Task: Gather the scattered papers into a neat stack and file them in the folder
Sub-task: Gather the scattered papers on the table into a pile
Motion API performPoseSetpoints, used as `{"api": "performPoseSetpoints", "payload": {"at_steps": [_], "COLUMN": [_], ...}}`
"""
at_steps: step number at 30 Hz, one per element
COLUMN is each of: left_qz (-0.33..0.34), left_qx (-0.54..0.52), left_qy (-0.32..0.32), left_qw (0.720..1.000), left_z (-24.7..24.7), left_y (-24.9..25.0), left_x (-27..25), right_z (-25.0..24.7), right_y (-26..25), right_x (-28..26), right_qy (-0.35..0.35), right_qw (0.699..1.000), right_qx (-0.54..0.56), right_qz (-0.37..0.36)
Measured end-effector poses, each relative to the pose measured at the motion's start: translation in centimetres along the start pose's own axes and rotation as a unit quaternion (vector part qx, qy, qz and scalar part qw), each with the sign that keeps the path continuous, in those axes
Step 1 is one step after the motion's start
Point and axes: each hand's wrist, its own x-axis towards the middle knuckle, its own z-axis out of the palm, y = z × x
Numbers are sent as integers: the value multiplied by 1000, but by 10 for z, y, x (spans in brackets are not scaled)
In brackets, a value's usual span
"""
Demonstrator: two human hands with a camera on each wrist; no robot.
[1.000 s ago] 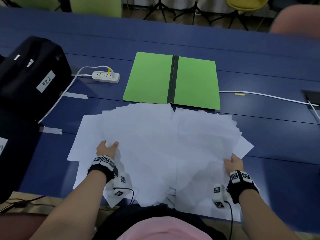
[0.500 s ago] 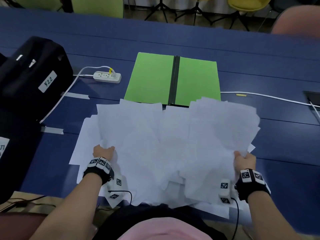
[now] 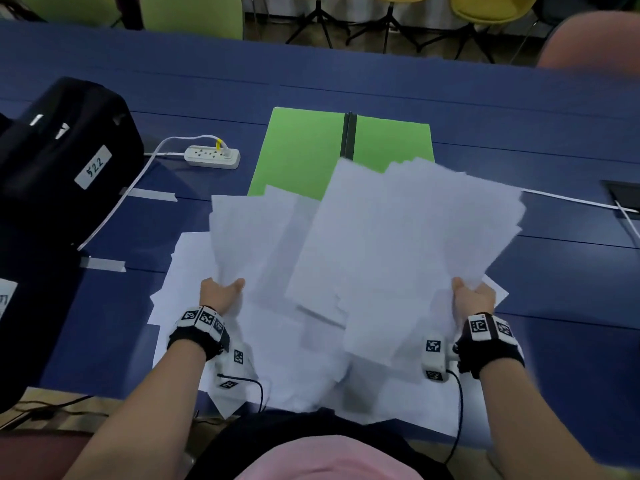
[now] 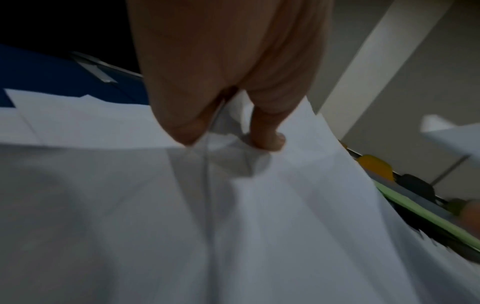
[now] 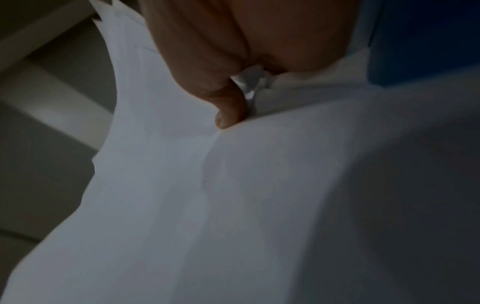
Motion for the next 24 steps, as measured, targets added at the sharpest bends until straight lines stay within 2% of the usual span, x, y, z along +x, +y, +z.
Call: {"api": "performPoseSetpoints", "payload": {"at_steps": [3,8,11,16,18,20,22,24], "left_qz": [-12,-39,-25,-31,-34,-33,-27,-21], "left_qx": [24,12,5,11,14,19,13,11], "left_qy": [-64,-89,-85,-91,-91,-94,-91,-86], "left_qw": [998,995,996,995,995,995,995,996], "left_z": [7,17,25,23,22,24,25,27], "left_y": [-5,-23,-27,-30,-34,-36,-37,-36], "left_x": [-2,-12,-16,-11,-6,-4,-3,-3], "right_z": [13,29,49,77,75,58,33,13], "right_y": [7,27,29,24,27,31,36,42], "right_x": [-8,-26,-44,-71,-67,-55,-43,-38], "right_qy": [-75,-161,-200,-315,-281,-165,-66,-39], "right_qw": [990,950,933,900,917,942,939,937], "right_qx": [-115,-266,-296,-297,-280,-291,-337,-336], "right_qz": [-16,-20,-48,-58,-51,-27,30,83]}}
